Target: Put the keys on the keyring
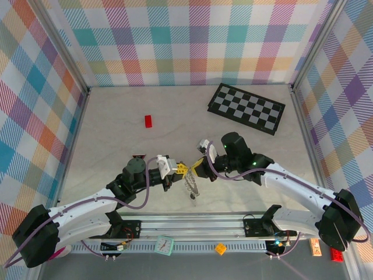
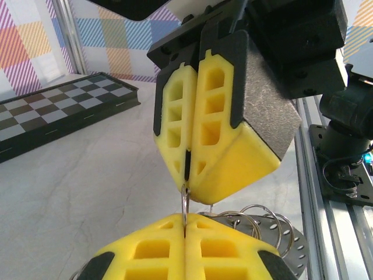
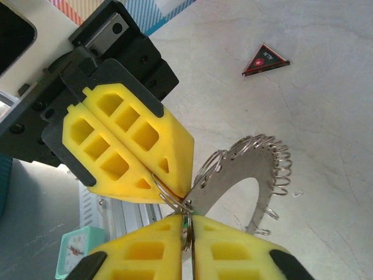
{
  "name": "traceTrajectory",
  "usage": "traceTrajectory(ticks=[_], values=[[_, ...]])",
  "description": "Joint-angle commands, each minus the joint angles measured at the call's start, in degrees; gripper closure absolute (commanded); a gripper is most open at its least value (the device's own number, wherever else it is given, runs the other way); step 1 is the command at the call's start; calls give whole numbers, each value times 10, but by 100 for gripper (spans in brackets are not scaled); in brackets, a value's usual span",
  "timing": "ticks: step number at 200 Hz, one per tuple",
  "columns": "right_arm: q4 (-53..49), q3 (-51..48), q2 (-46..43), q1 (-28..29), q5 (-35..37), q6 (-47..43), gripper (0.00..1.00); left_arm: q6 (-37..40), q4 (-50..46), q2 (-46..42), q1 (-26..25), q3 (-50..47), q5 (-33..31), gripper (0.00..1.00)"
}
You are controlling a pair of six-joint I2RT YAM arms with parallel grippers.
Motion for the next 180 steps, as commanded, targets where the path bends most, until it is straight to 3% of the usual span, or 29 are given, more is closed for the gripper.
traceTrajectory(ticks=[1,47,85,128,164,180], values=[[3,-6,-7,2,-18,-4,92,-4,54,-4,-3,-8,11,100],[-3,-13,-5,1,-14,-10,96,-9,76,-4,-3,-14,14,100],[30,-20,24,1,-49,5,94,-20,111,4,-3,-18,20,100],[41,-28,-10,-1,-29,-22,76,-25,120,10,-4,-23,21,100],[79,-54,-62,-2,32,-149,65,-29,124,18,-4,-25,32,100],[72,-48,-62,-2,19,-203,64,-31,124,19,-5,-24,37,100]])
